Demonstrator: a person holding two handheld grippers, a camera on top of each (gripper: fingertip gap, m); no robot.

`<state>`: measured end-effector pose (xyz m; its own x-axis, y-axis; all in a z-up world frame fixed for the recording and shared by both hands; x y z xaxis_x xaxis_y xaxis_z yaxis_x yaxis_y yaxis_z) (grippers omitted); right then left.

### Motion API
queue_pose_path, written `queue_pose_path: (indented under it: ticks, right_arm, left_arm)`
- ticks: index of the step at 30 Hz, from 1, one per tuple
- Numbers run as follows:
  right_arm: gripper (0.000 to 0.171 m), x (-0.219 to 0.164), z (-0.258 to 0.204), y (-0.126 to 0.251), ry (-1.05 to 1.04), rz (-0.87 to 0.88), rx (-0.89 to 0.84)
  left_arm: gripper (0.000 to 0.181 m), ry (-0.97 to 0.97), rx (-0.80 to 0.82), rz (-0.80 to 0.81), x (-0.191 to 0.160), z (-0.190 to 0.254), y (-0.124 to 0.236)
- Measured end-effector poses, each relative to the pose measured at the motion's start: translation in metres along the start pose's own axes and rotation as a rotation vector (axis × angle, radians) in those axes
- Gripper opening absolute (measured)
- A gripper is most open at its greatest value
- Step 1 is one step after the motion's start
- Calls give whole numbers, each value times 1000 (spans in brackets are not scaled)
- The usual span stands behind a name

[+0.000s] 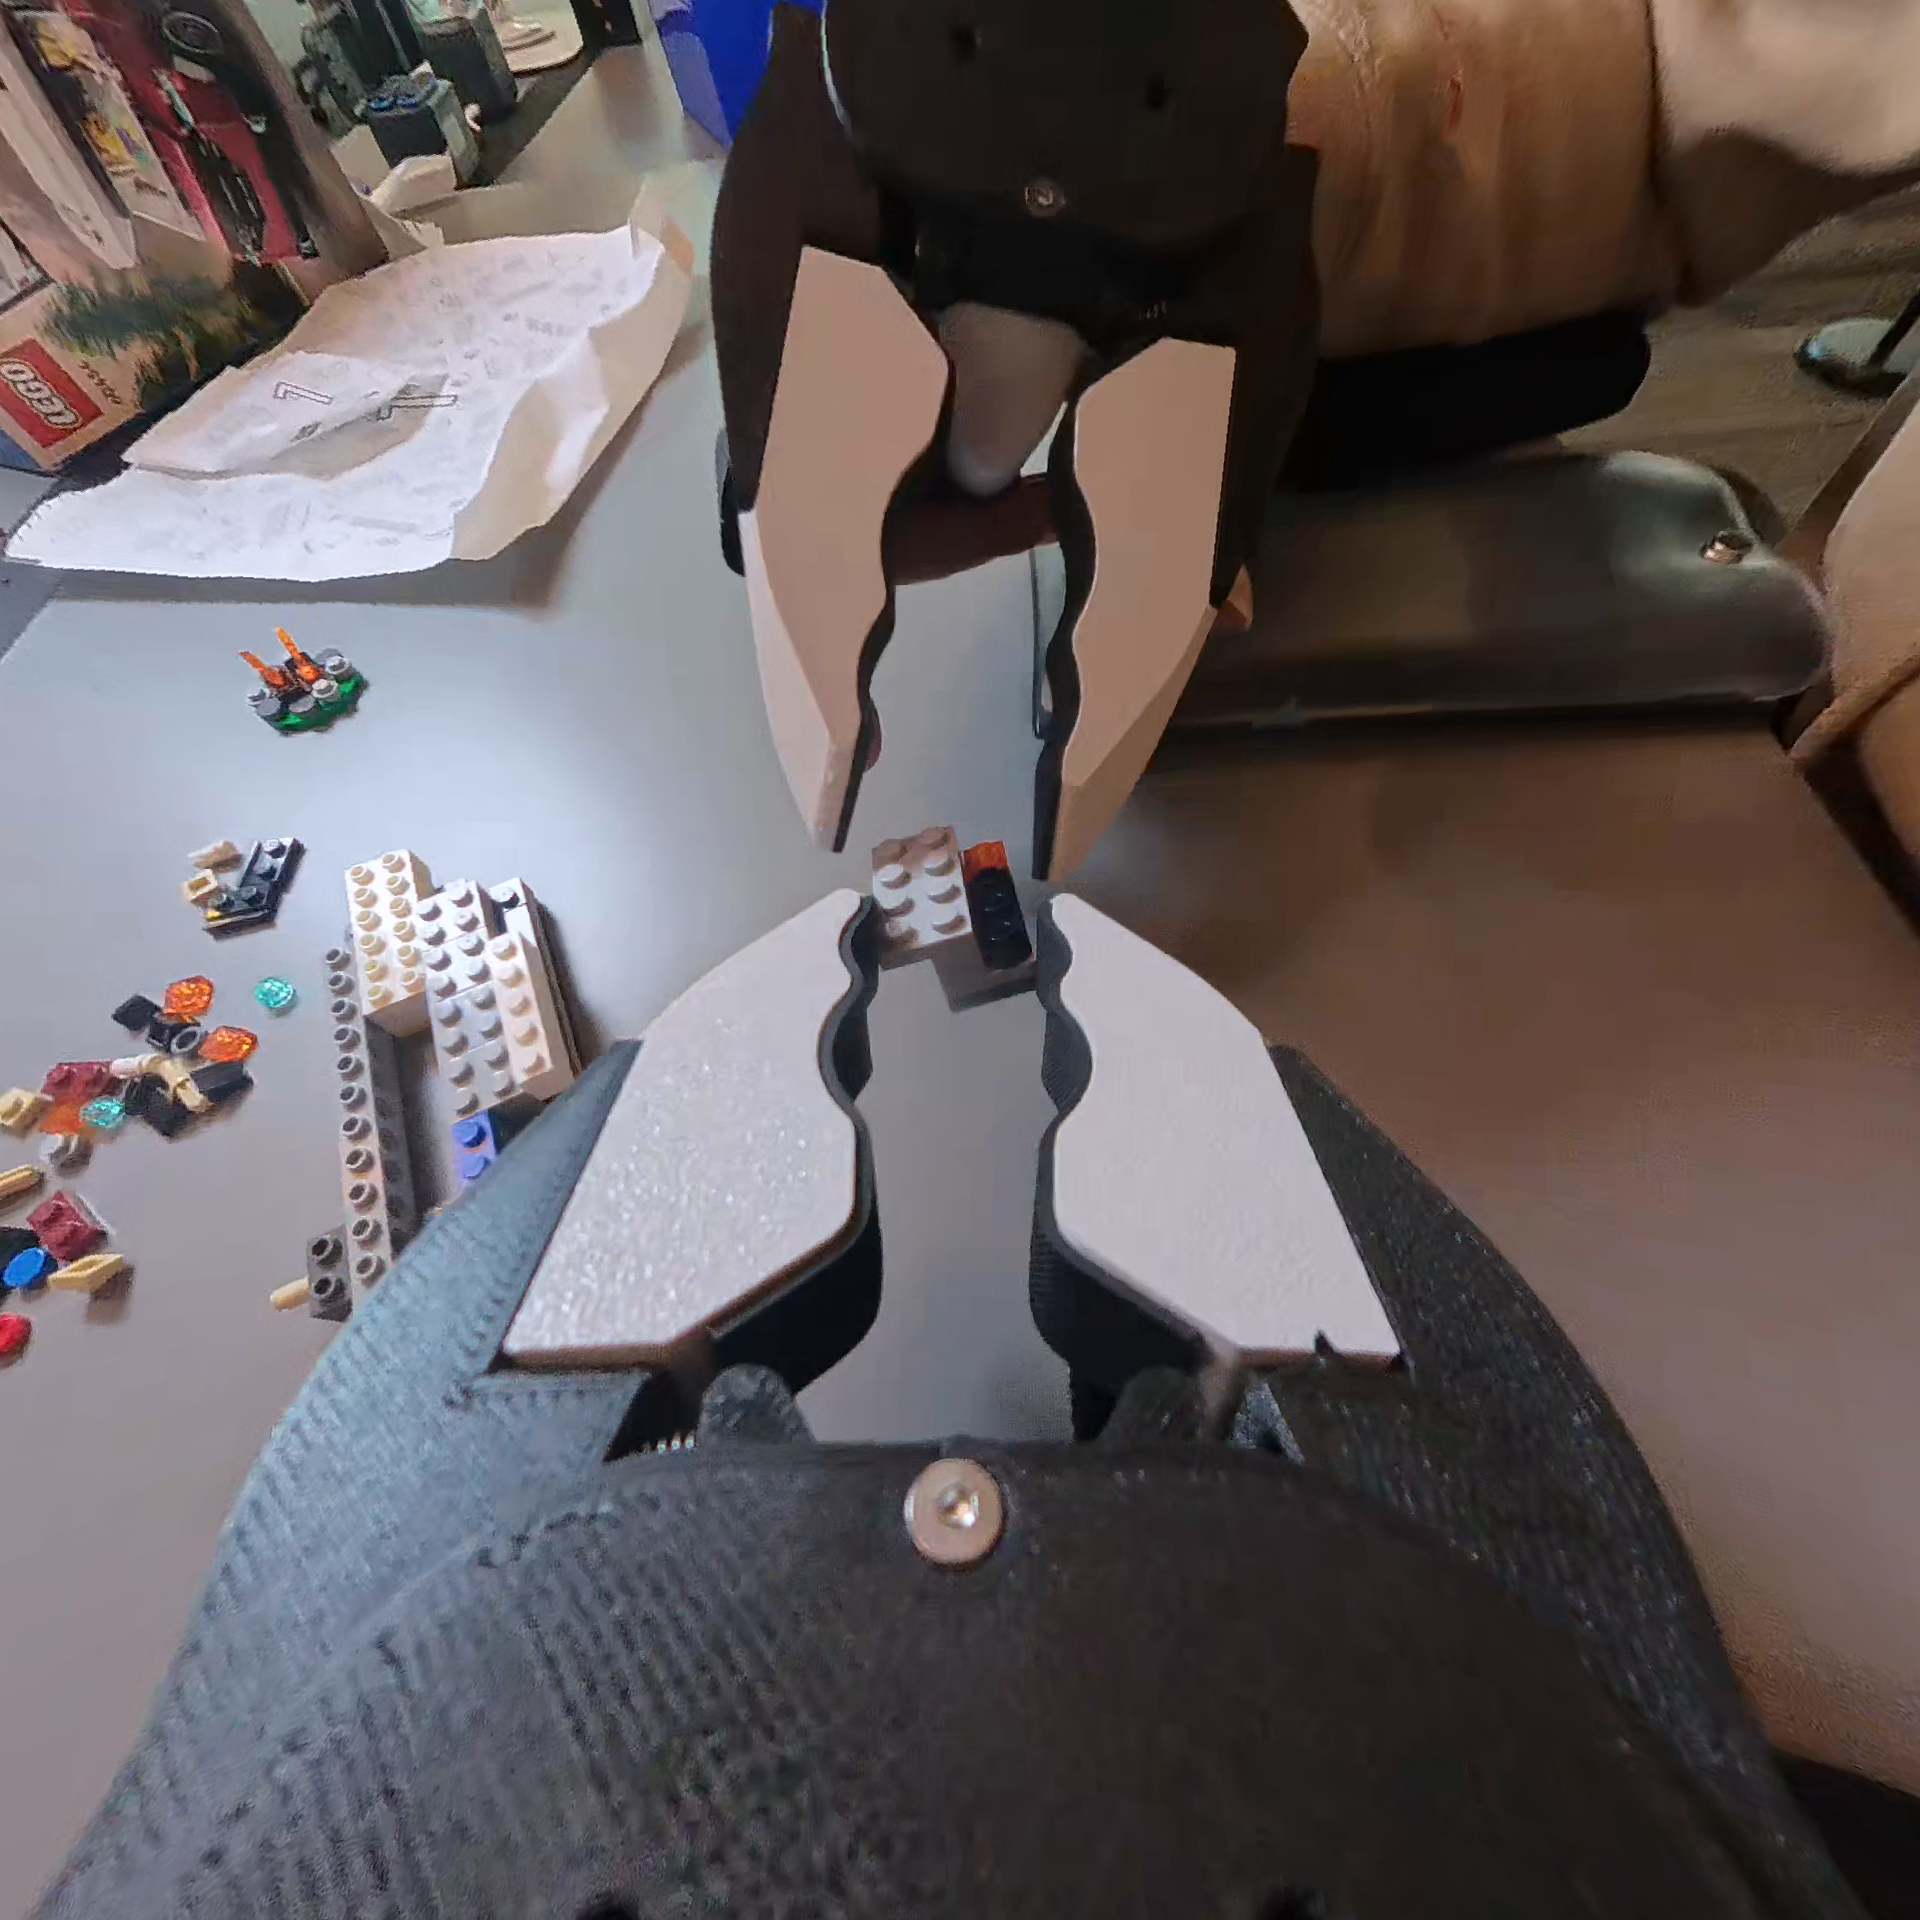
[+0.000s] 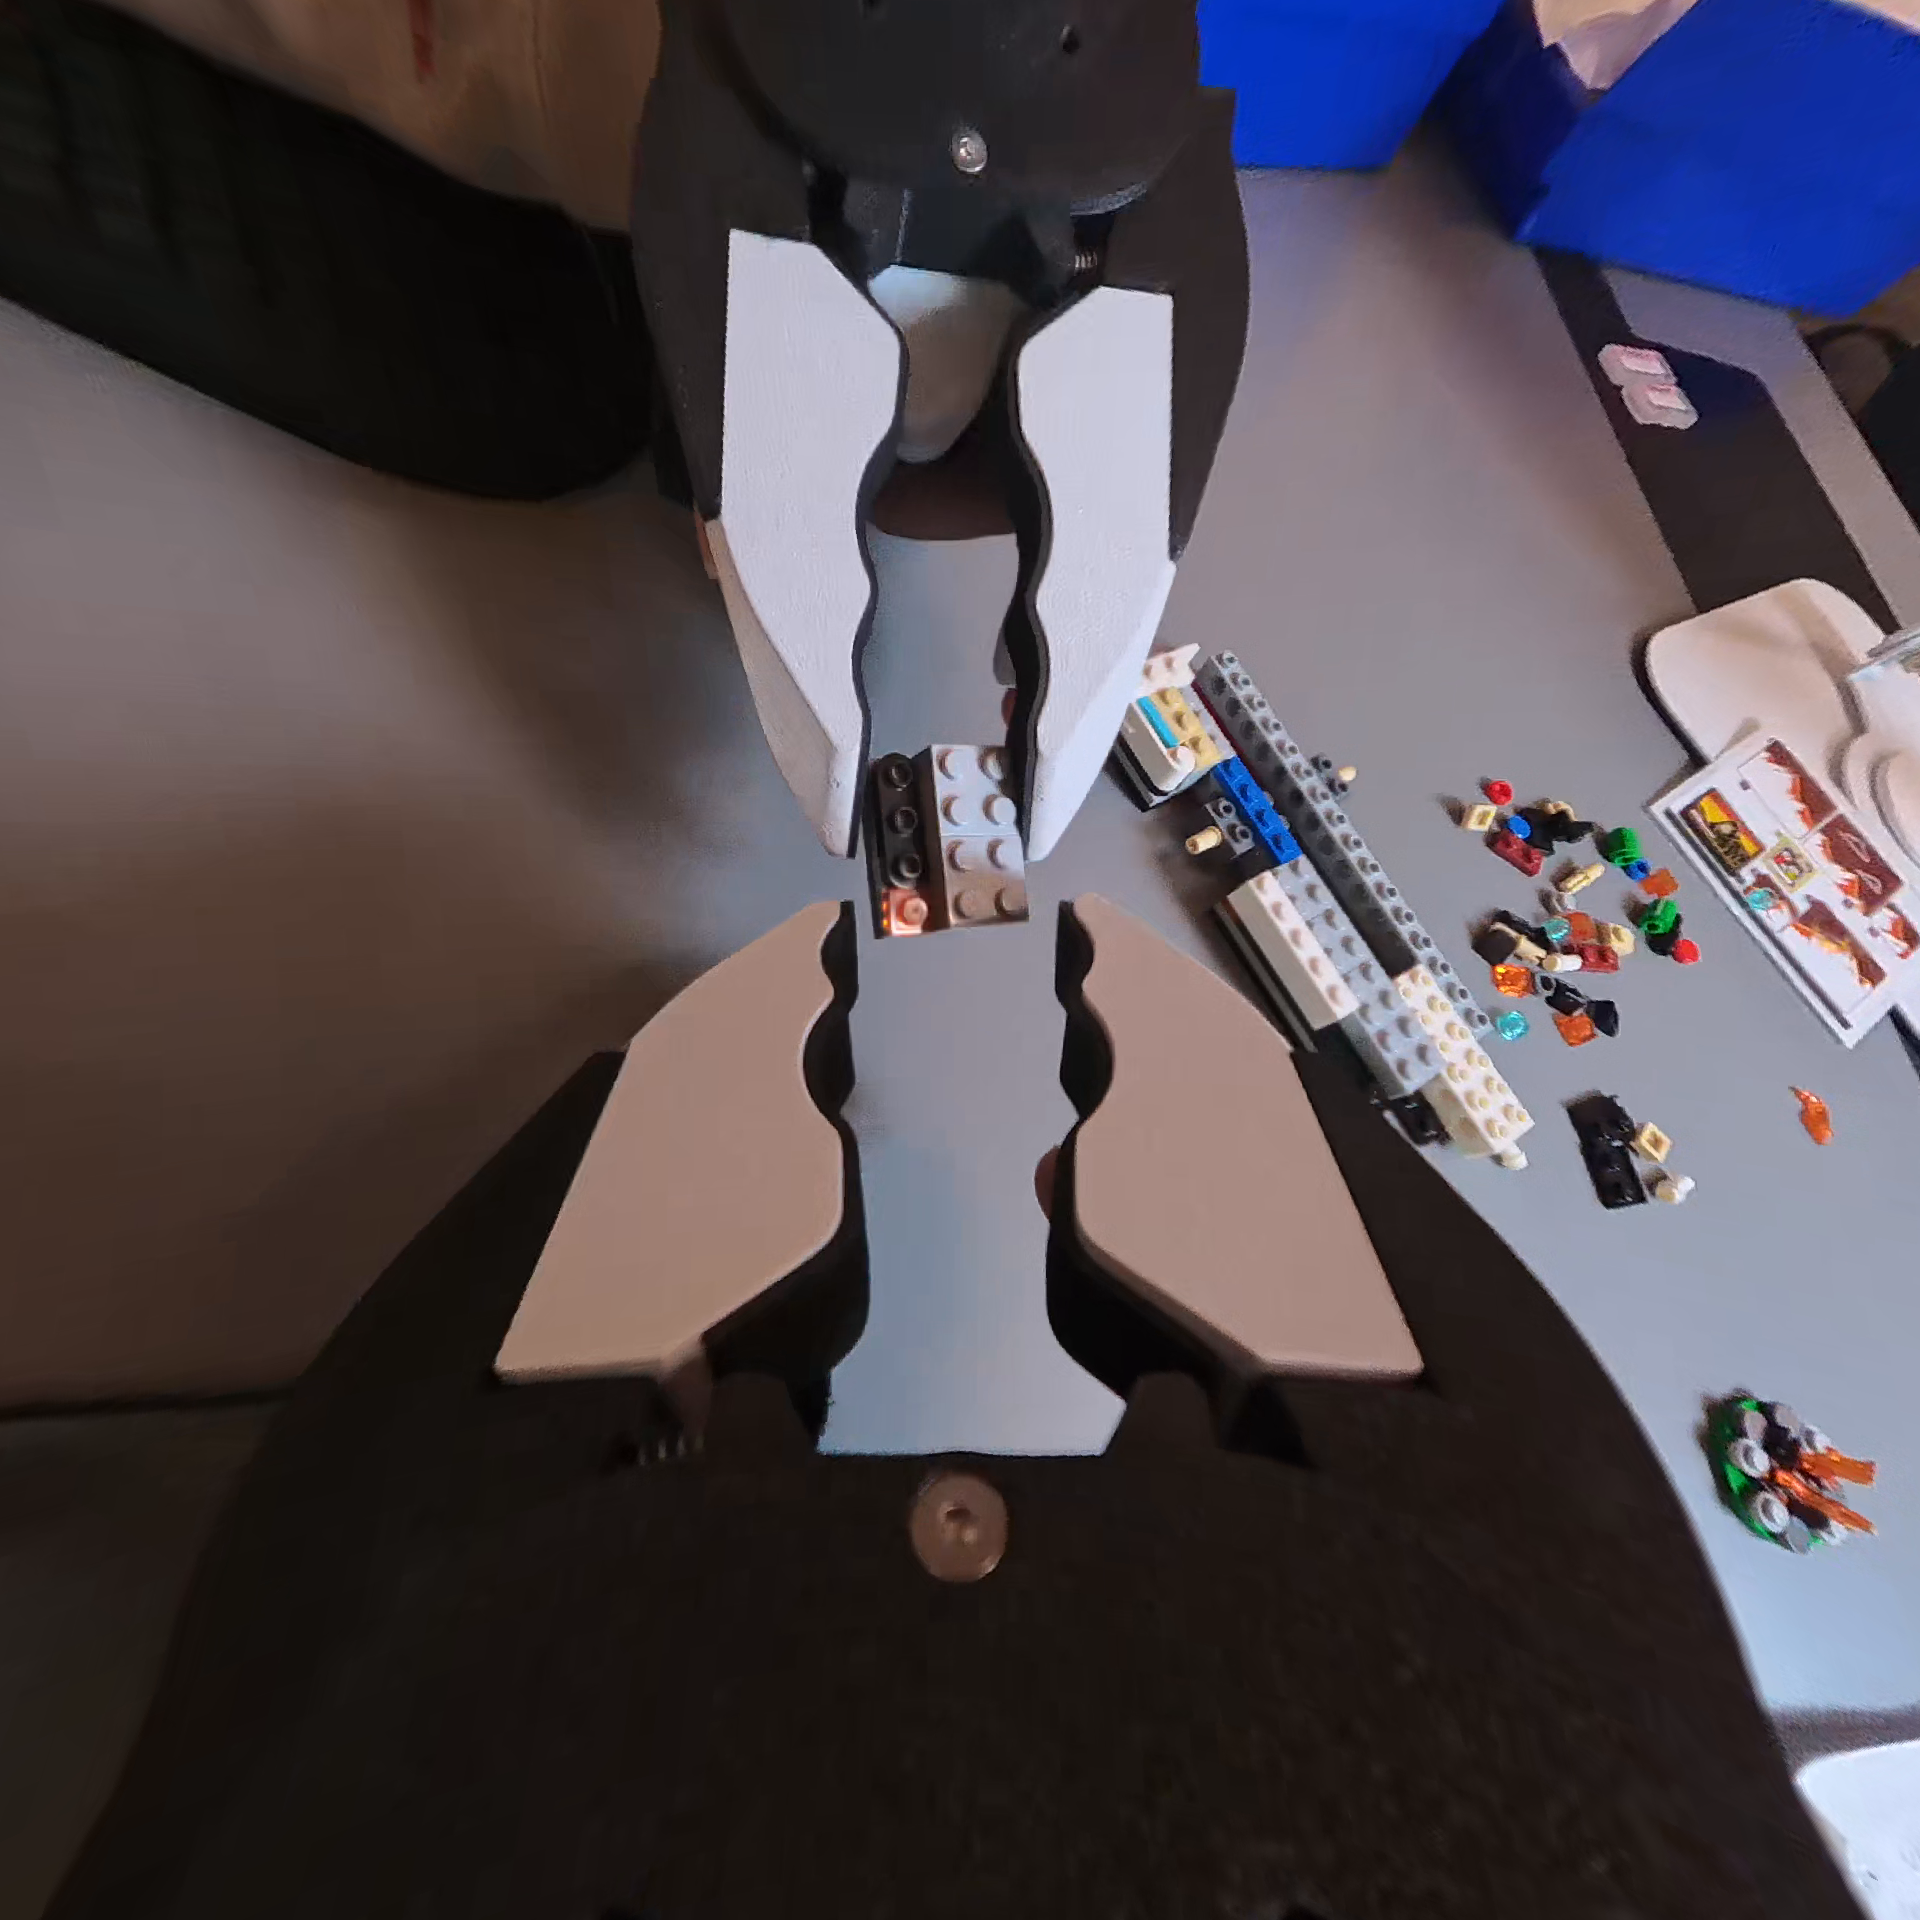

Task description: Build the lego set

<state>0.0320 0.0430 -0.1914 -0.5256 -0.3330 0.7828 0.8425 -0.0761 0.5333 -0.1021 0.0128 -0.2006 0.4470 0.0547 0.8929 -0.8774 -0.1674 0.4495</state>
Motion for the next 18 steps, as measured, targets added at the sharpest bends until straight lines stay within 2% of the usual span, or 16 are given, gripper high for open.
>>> queue_pose_path:
  ticks: [3, 11, 18]
  right_arm:
    - [29, -1, -4, -6, 29, -30, -8]
    - [29, -14, -4, -16, 108, -152, -62]
    - [29, -15, -4, -29, 148, -202, -77]
  left_arm:
    - [29, -15, -6, 5, -2, 1, -2]
    - [29, -18, 59, -151, -19, -6, -9]
    - [31, -38, 98, -207, -23, -8, -13]
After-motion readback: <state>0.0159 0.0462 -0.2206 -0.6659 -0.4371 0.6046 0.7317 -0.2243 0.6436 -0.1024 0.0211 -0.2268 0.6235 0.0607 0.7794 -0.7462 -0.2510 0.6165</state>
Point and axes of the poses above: each gripper's, where its closed fingertips meet, y back along the fingers, x out of its top, z = x × y across the jaws, the point moved 8 cm from there along y, back along the fingers, and after that the axes turned 7 degrees about -x, right-handed, at the moved point
